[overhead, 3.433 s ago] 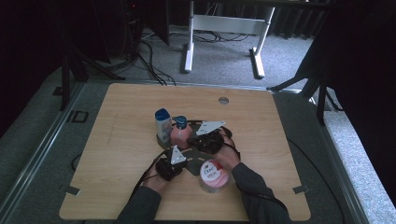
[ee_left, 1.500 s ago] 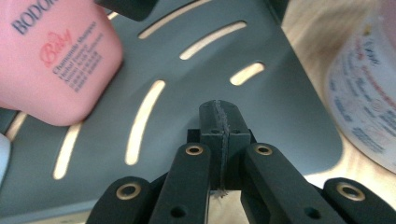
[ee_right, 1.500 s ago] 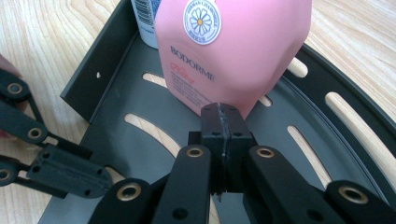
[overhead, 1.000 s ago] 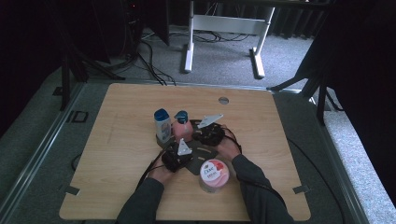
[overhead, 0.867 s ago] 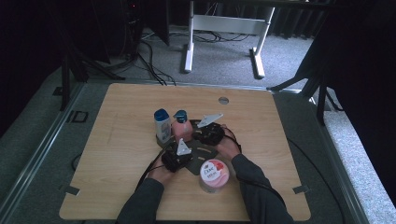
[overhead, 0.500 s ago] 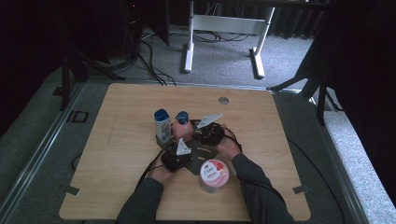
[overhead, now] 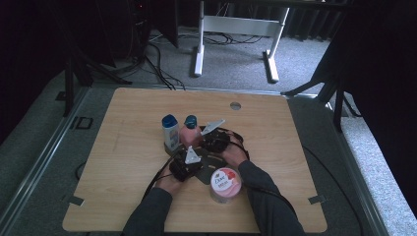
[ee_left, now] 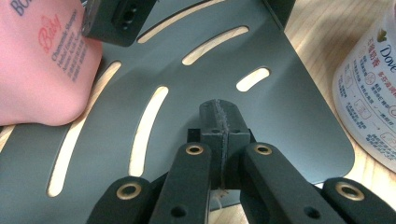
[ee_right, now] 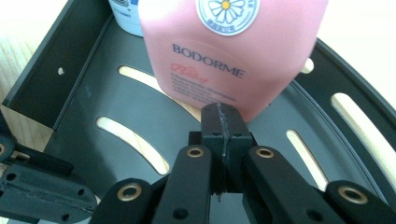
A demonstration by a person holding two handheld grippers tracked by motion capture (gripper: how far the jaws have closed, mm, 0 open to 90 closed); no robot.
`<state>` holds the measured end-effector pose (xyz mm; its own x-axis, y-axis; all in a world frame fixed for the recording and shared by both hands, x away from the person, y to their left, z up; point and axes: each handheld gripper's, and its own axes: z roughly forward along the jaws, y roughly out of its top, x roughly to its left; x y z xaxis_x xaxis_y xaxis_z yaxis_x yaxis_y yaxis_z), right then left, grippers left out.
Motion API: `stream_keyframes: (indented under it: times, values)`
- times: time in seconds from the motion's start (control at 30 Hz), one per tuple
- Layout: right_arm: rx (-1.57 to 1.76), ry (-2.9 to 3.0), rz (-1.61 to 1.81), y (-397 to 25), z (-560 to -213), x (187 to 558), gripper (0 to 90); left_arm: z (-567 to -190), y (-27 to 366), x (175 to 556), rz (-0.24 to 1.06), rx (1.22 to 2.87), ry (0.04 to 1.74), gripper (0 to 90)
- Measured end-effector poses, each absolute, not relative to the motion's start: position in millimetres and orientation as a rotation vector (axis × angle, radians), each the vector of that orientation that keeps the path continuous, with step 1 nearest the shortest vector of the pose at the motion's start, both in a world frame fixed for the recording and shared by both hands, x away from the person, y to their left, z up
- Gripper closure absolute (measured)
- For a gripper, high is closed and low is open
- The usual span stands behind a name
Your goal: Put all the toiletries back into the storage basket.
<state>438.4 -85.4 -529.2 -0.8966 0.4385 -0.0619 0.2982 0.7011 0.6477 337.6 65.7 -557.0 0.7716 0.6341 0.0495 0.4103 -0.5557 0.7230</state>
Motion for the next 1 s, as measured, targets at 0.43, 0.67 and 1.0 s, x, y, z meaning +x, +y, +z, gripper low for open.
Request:
stream_keyframes:
  times: [0.43, 0.67, 1.0]
  values:
    - [0.544, 2.726, 0.998, -75.5, -528.4, 436.0, 90.0, -557.7, 66.4, 337.2, 0.399, 2.227, 0.774, 90.0]
    - [0.541, 2.733, 0.998, -73.2, -528.4, 435.4, 90.0, -558.6, 66.9, 335.9, 0.402, 2.213, 0.784, 90.0]
    - [0.531, 2.703, 1.004, -86.9, -517.4, 433.8, 90.0, -558.5, 67.8, 336.1, 0.387, 2.212, 0.776, 90.0]
